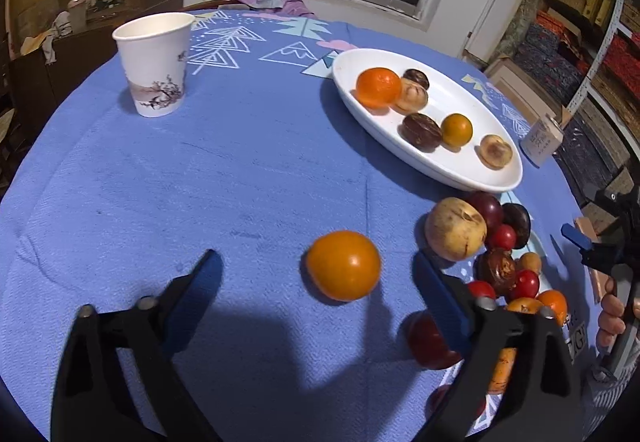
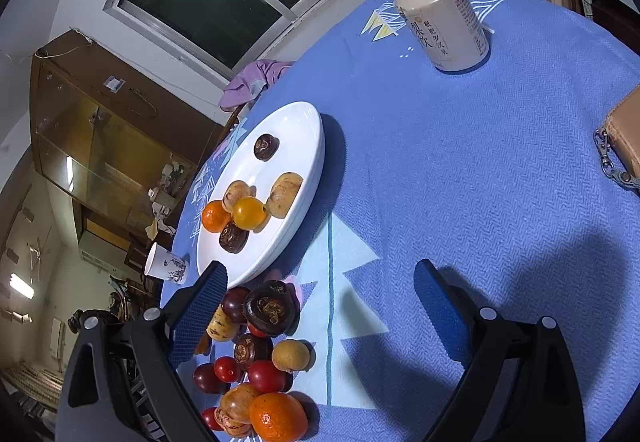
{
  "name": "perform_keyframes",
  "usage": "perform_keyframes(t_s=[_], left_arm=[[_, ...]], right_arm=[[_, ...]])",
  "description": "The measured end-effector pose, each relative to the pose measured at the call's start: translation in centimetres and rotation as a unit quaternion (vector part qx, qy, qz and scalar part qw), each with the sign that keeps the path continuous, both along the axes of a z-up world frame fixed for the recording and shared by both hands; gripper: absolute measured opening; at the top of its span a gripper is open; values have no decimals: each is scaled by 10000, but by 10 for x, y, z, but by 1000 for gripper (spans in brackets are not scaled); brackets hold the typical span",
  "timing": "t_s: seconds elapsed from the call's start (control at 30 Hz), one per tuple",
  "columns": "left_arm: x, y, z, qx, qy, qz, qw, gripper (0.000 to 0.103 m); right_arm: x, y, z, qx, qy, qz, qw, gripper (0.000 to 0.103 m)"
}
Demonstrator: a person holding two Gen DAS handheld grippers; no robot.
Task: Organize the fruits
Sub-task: 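Move the left gripper toward an orange fruit on the cloth, then grasp the orange fruit with the left gripper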
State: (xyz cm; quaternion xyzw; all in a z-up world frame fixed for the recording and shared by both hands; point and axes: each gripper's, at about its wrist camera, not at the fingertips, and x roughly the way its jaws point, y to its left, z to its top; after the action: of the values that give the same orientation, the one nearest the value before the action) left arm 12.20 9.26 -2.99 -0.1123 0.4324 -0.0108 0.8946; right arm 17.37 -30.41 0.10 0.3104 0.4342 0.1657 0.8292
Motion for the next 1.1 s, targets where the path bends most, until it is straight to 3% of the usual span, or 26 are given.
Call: perform_keyframes(t_s=[0.03,0.07,0.3,0.4,0.53,0.67,1.1], left_arm=[[1,-1,-3,-70,67,-44,9999,67],[3,0,-6,-175,147,-77,9997,63],[5,-7,-7,-175,178,-188,9995,61],[2,-8,-7,-207,200,-210,9994,48],[-3,-3,-8,-296,211,-125,9993,39],[-9,-1,-8,-313,161,-103,9993,39],[-8,-5,-7,352,24,86,9993,39]], right_arm=[[0,0,0,-6,-3,2,10000,95],[0,1,0,-12,-2,8,10000,95],[0,2,-1,-77,-12,23,10000,95],[0,4,-1,-108,-19,49,9999,95],[0,3,-1,-106,-2,40,9999,95],[0,6,0,-136,-40,142,9998,95],[-5,65,2,-491,-266,1269,9903,95]])
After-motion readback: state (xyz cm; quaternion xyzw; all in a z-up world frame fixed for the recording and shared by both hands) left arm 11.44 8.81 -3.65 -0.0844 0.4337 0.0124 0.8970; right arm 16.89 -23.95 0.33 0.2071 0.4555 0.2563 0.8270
